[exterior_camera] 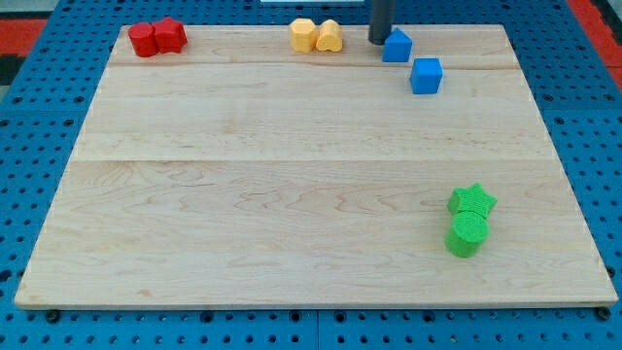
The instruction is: Push the blue cube into a blue triangle
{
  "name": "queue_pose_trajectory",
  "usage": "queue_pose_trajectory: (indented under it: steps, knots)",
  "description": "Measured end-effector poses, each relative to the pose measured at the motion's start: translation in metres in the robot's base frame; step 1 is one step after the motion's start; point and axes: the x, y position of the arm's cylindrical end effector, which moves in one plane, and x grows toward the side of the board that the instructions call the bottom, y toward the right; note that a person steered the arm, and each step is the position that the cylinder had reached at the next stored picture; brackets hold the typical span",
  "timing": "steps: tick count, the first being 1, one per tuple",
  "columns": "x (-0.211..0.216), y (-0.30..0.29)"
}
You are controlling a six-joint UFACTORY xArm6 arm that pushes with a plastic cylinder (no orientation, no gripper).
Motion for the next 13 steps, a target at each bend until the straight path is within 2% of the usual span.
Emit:
queue_pose_trajectory:
  steps: [1,2,3,4,5,6,7,9,10,13]
  knots:
    - [0.005,0.002]
    - [0.018,-0.022]
    - [0.048,-0.027]
    - [0.050,-0.017]
    - [0.074,-0.017]
    - [0.116,0.008]
    - [0.122,0.034]
    - [0.102,0.064]
    - [0.078,0.064]
    - [0.073,0.039]
